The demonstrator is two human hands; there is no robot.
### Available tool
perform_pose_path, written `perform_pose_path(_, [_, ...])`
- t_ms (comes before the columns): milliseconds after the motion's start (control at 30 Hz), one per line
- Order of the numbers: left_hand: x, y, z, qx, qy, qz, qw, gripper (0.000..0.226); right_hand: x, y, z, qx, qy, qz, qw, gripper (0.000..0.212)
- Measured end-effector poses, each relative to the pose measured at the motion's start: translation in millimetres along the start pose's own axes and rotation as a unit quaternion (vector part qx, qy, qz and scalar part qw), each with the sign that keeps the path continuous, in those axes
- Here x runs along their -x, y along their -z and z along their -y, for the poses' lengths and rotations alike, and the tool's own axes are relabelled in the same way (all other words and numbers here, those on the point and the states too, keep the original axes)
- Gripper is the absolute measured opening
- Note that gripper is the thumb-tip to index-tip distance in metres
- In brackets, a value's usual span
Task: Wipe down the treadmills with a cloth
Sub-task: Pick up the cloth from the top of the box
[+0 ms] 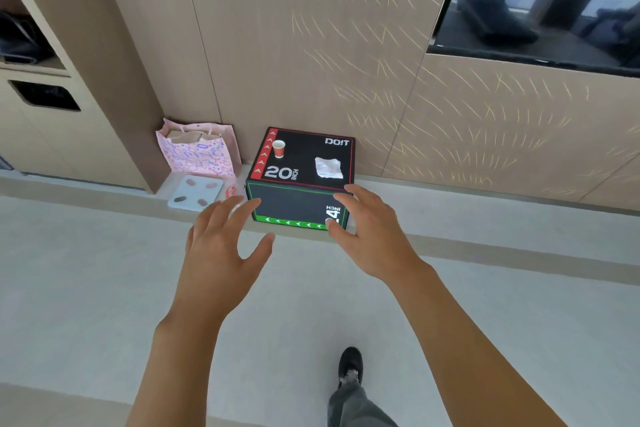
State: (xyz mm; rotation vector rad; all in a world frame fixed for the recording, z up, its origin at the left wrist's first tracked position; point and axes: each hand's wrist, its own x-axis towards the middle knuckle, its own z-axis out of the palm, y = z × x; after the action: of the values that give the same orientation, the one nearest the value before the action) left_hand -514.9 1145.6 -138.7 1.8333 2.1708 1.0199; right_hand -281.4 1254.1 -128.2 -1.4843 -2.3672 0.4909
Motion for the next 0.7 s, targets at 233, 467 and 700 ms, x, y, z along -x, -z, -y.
perform_pose_path(233, [-129.5, -57.4, -34.5, -0.004, -0.018, 0.002, 1.0, 0.063, -109.6, 36.0, -65.3, 0.003, 0.002, -0.007, 1.0, 0.058])
perform_pose_path(467, [-245.4, -125.7, -67.2, -0.02, -0.044, 0.013, 0.999, 0.058, -210.9, 59.5, -134.0, -0.018, -0.01, -0.011, 1.0, 0.055])
perform_pose_path(700, [-327.2, -156.9, -51.7, -0.031, -0.038, 0.013, 0.999, 0.055, -300.1, 58.6, -153.9, -0.028, -0.01, 0.006, 1.0, 0.056])
